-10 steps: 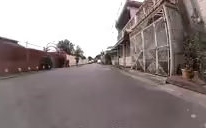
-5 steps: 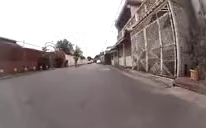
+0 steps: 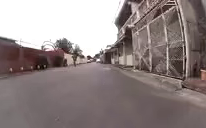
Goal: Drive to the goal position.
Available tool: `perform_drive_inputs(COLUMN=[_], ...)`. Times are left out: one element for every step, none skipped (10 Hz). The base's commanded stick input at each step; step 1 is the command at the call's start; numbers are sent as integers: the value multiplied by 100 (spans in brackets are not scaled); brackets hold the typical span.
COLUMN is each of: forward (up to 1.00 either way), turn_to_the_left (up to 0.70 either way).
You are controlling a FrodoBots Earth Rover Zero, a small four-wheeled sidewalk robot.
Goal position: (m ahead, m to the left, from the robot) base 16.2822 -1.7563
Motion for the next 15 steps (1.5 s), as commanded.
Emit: perform_drive_inputs(forward=[70, 70, 70, 70, 70, 70, 70, 70, 70, 70, 70, 70, 70, 70, 70], turn_to_the_left=[0, 0, 0, 0, 0, 0, 0, 0, 0, 0, 0, 0, 0, 0, 0])
